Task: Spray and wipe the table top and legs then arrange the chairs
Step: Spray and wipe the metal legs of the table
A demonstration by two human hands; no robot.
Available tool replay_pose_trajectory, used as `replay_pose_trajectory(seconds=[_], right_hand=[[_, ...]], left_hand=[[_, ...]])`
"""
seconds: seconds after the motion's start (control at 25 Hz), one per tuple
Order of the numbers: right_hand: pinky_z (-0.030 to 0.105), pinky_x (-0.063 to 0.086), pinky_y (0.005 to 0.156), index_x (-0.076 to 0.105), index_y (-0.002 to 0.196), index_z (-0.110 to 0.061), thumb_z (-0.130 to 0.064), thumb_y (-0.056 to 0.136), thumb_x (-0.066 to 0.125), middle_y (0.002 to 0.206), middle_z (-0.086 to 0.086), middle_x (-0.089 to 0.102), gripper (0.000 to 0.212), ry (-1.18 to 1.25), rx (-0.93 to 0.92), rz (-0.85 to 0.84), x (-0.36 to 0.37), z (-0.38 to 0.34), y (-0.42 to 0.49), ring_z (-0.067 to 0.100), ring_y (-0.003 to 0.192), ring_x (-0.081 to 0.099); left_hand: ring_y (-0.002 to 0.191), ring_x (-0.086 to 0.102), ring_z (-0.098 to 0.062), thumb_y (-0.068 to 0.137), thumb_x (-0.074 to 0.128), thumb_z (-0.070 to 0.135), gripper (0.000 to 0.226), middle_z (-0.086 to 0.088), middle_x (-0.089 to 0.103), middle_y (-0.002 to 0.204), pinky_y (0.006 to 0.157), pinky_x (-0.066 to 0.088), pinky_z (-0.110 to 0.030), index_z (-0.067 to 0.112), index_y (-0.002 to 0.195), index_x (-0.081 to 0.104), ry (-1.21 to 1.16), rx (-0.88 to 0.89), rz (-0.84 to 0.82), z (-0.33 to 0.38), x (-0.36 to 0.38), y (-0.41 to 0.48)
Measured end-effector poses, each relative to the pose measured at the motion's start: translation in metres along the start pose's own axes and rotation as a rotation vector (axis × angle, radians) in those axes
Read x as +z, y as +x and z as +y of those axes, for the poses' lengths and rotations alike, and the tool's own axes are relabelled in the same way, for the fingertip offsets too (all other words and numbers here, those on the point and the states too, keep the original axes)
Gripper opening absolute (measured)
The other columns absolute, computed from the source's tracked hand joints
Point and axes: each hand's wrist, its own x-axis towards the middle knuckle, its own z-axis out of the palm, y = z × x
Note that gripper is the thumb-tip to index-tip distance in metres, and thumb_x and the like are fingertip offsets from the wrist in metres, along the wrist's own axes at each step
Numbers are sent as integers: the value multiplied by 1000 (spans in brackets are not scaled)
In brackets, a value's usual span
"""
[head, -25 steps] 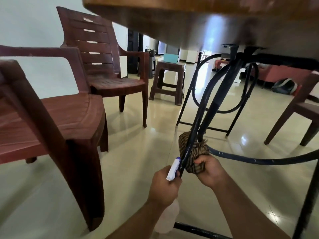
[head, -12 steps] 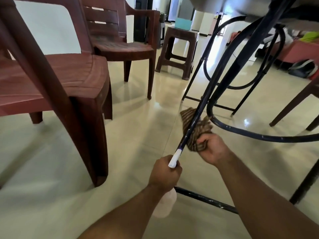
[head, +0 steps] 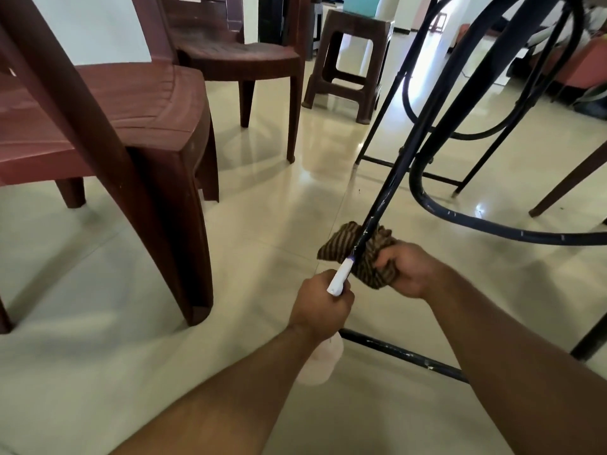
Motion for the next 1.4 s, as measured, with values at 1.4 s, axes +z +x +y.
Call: replay_pose_trajectory(seconds=[1.4], right_hand=[[36,48,70,63,121,-11,21,77,47,110,15,64,57,-822,267,-136,13,103,51,30,97,60]], left_hand=[[50,67,-28,84,55,15,11,-9,69,75,48,57,-32,13,88,66,153,-383,-249,-99,-10,-23]])
